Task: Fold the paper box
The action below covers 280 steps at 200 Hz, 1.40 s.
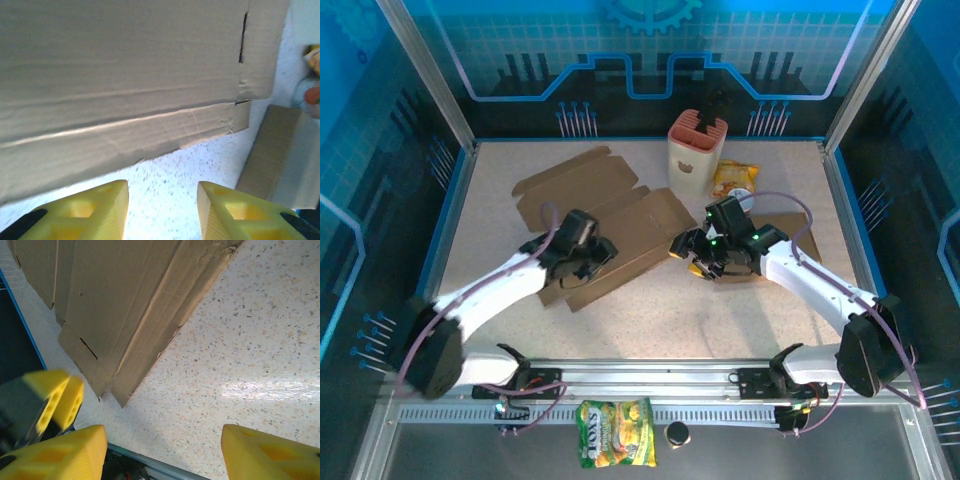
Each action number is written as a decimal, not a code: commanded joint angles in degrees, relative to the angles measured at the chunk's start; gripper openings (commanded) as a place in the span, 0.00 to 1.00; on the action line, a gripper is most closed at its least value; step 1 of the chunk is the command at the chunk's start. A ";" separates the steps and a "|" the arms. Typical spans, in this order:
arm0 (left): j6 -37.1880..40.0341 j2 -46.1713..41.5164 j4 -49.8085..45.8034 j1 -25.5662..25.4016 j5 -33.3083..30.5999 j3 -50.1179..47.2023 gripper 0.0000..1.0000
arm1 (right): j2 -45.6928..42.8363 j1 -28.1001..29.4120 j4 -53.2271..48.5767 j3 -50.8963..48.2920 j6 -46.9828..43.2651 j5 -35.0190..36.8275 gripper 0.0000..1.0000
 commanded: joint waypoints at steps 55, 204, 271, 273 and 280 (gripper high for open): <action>-31.96 -22.11 -11.95 -0.70 -15.36 -20.36 0.42 | 0.44 -0.49 3.92 -0.67 0.29 -3.31 0.63; -36.81 -22.82 10.76 -0.62 -25.15 -32.60 0.43 | -1.91 -0.58 4.56 -2.97 0.73 -3.61 0.63; -37.51 -16.82 16.26 -0.17 -24.59 -34.27 0.38 | -2.51 -0.58 4.23 -3.28 0.83 -3.55 0.62; -37.51 -16.83 16.26 -0.12 -24.73 -34.33 0.37 | -2.51 -0.62 4.19 -3.28 0.78 -3.52 0.62; -37.55 -16.82 16.45 -0.10 -25.12 -34.53 0.35 | -2.51 -0.58 4.20 -3.28 0.69 -3.53 0.62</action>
